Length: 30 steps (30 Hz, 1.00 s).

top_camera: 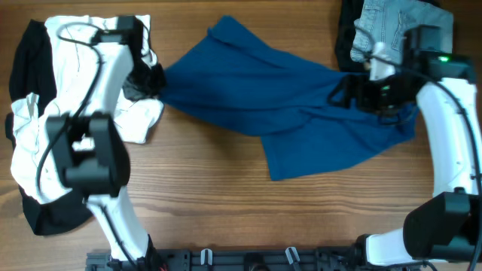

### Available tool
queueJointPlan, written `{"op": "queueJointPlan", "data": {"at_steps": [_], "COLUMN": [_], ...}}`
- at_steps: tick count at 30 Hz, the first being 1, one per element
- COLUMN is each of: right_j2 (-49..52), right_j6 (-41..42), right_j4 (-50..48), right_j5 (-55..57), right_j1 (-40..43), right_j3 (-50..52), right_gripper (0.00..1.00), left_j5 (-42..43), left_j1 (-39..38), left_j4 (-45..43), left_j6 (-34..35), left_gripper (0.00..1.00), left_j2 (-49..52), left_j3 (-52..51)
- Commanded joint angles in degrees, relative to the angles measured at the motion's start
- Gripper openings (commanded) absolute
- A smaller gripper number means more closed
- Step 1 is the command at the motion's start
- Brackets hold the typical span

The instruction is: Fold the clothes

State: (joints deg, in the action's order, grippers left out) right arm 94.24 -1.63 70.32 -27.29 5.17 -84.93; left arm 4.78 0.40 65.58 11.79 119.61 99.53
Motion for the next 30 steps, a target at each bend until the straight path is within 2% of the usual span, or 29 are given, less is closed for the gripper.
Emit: {"op": "queueJointPlan", "data": {"at_steps": [1, 4, 8, 14, 20, 22, 23, 24, 26, 27, 30], "right_j2": [0.4, 0.4, 0.5, 1.4, 9.2, 12.1, 12.5, 12.5, 12.5, 12.5, 12.4], "right_j6": [-0.2, 5.4, 13.1, 20.3, 21.6, 24.0, 25.0, 26.2, 26.3, 26.2, 26.3], "right_j4": [0.2, -2.7, -13.9, -26.0, -27.3, -27.0, -26.8, -26.7, -26.7, -26.6, -26.1], "right_j5": [3.9, 10.5, 13.6, 21.8, 23.9, 24.5, 25.3, 26.0, 26.0, 26.0, 26.0], "right_j1": [-9.1, -18.8, -31.1, -40.7, -44.3, -44.3, -44.3, -44.3, -44.2, -44.2, -43.6], "right_j3": [1.6, 6.1, 17.1, 28.0, 28.4, 28.4, 28.4, 28.4, 28.4, 28.4, 28.4], "right_gripper": [0.88, 0.88, 0.88, 0.88, 0.88, 0.84, 0.80, 0.70, 0.16, 0.06, 0.04], "left_j5": [1.4, 1.4, 1.4, 1.4, 1.4, 1.4, 1.4, 1.4, 1.4, 1.4, 1.4], "left_j1": [-0.2, -0.2, -0.2, -0.1, -0.1, -0.1, -0.1, -0.1, -0.1, -0.1, -0.1], "left_j4": [-1.7, -3.0, -3.5, -4.6, -4.5, -4.5, -4.5, -4.4, -4.4, -4.3, -3.6], "left_j6": [1.1, 1.9, 2.2, 2.2, 2.2, 2.2, 2.2, 2.2, 2.2, 2.2, 2.2], "left_gripper": [0.04, 0.04, 0.04, 0.04, 0.04, 0.04, 0.04, 0.04, 0.04, 0.04, 0.04], "left_j2": [-11.4, -13.4, -13.1, -13.1, -13.1, -13.1, -13.1, -13.1, -13.1, -13.1, -13.1], "left_j3": [1.5, 1.5, 1.4, 1.4, 1.4, 1.4, 1.4, 1.4, 1.4, 1.4, 1.4]}}
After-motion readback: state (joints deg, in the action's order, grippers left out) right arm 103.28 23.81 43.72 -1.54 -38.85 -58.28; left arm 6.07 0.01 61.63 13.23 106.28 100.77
